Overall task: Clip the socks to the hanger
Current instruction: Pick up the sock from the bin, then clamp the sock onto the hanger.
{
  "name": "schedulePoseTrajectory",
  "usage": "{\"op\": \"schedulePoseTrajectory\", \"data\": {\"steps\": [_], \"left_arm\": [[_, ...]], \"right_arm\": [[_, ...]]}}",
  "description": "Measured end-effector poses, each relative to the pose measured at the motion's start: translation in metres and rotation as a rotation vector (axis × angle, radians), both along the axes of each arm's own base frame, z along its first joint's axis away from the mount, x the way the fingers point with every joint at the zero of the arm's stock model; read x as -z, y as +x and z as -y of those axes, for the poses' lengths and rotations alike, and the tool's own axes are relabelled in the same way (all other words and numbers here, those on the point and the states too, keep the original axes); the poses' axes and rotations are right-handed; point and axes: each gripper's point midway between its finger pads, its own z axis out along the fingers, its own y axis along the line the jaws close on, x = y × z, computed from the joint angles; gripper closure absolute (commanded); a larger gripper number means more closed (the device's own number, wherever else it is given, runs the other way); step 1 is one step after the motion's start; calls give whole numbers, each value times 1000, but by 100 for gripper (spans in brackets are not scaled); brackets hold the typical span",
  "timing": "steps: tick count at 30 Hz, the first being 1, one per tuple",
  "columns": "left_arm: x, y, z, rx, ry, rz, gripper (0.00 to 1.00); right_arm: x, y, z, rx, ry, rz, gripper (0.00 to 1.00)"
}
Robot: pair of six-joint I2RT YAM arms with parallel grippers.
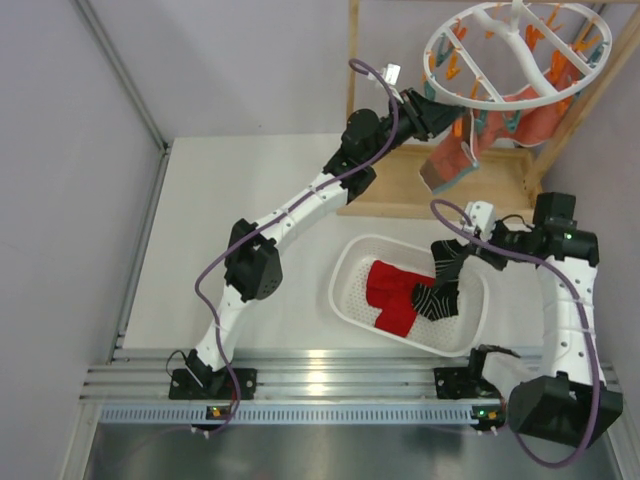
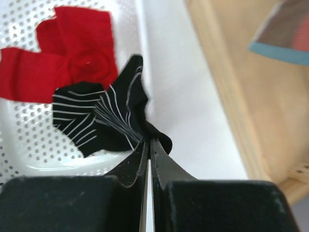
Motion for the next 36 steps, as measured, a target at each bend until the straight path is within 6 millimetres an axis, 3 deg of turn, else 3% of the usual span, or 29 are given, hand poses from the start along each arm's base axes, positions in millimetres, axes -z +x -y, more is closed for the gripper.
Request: {"op": "schedulePoseTrajectory", "data": {"steps": [7, 11, 22, 29, 36], "left_arm": [[2, -1, 0, 9, 1, 6, 100], [4, -2, 0, 21, -1, 18, 100], [-3, -16, -4, 86, -41, 113, 100], [-5, -19, -5, 92, -43, 145, 100], [-3, -19, -5, 89, -43, 159, 100]], "right_arm": [[-88, 33, 19, 67, -26, 148, 100], [-116, 53, 26, 57, -47, 174, 100], [-140, 117, 41, 18, -73, 202, 100], [-139, 120, 23, -63, -118, 218, 100], [-160, 128, 5, -100, -109, 266, 100]]}}
